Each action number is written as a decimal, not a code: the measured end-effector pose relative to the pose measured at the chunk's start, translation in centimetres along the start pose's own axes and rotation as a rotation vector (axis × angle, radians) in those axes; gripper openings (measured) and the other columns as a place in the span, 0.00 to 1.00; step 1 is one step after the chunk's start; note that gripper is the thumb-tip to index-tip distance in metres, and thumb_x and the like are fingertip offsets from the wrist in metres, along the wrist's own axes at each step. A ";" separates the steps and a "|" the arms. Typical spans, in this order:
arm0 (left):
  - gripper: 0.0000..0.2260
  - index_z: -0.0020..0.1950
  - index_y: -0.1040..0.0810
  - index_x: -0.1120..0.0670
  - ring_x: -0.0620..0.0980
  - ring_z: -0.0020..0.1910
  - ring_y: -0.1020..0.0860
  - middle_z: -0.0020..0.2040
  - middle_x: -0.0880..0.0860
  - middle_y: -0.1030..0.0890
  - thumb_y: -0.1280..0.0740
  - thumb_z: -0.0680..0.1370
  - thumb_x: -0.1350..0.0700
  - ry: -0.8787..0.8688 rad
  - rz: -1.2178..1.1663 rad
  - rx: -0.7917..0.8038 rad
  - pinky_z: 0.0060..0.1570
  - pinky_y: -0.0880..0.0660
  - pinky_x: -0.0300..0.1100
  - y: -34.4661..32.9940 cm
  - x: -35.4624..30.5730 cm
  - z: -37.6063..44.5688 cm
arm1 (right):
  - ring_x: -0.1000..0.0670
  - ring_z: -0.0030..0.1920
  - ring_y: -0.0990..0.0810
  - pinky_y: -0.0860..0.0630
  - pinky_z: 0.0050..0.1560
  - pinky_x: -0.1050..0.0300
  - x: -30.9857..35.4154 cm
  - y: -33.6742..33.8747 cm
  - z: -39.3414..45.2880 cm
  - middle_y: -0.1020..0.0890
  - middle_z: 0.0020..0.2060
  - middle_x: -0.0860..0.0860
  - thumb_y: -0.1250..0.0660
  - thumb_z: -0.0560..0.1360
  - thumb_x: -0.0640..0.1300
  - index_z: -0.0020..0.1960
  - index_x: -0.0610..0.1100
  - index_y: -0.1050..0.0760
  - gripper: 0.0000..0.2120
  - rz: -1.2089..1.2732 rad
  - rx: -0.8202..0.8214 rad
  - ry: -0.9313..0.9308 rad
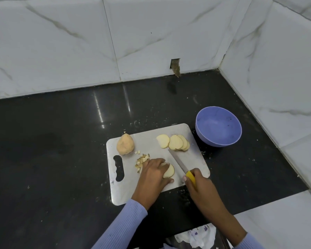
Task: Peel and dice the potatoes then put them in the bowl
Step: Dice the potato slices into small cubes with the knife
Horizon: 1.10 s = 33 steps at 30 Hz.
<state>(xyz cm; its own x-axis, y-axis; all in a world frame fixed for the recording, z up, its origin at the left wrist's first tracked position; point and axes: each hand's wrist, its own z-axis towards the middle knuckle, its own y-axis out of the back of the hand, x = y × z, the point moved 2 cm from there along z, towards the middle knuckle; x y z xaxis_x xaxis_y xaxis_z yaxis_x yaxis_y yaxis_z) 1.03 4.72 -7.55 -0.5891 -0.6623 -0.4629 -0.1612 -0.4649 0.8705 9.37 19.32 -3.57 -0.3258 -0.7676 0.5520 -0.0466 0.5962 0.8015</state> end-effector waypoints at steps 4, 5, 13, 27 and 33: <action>0.14 0.47 0.18 0.58 0.56 0.47 0.21 0.50 0.56 0.20 0.21 0.64 0.58 0.032 -0.030 -0.109 0.50 0.25 0.45 -0.9 -0.7 -0.9 | 0.52 0.37 0.25 0.31 0.36 0.61 0.0 -0.9 -0.6 0.30 0.33 0.55 0.52 0.82 0.53 0.56 0.46 0.34 0.14 -0.174 0.069 -0.014; 0.13 0.48 0.18 0.58 0.56 0.48 0.22 0.51 0.57 0.20 0.22 0.66 0.59 0.043 -0.034 -0.129 0.49 0.25 0.45 -1.1 -0.8 -1.1 | 0.52 0.39 0.24 0.28 0.40 0.59 0.0 -1.0 -0.7 0.29 0.35 0.54 0.53 0.82 0.53 0.57 0.46 0.34 0.14 -0.197 0.092 -0.026; 0.06 0.46 0.17 0.61 0.55 0.49 0.24 0.49 0.58 0.21 0.25 0.70 0.64 0.062 -0.068 -0.250 0.54 0.33 0.41 -1.9 -1.3 -1.6 | 0.52 0.43 0.21 0.24 0.46 0.57 0.7 -1.0 -0.8 0.28 0.39 0.53 0.53 0.83 0.52 0.60 0.46 0.37 0.13 -0.311 0.206 -0.086; 0.04 0.43 0.16 0.60 0.52 0.49 0.25 0.48 0.58 0.20 0.30 0.72 0.62 0.066 -0.089 -0.350 0.53 0.32 0.41 -2.0 -1.6 -1.6 | 0.51 0.36 0.27 0.32 0.38 0.59 0.8 -1.4 -0.7 0.29 0.37 0.52 0.56 0.83 0.52 0.57 0.45 0.35 0.15 -0.372 0.153 -0.041; 0.03 0.41 0.16 0.59 0.51 0.49 0.27 0.48 0.57 0.20 0.30 0.72 0.62 0.094 -0.114 -0.349 0.53 0.33 0.39 -2.0 -1.5 -1.4 | 0.51 0.37 0.27 0.32 0.37 0.59 0.9 -1.5 -0.7 0.26 0.38 0.51 0.56 0.83 0.52 0.55 0.45 0.36 0.15 -0.378 0.154 -0.068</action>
<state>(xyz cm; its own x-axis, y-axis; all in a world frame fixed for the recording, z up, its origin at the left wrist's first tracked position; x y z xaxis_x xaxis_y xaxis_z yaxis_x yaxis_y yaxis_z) 3.35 5.78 -8.88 -0.5054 -0.6379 -0.5810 0.0669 -0.7003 0.7107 9.82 17.58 -4.12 -0.3204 -0.9248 0.2049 -0.3143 0.3079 0.8980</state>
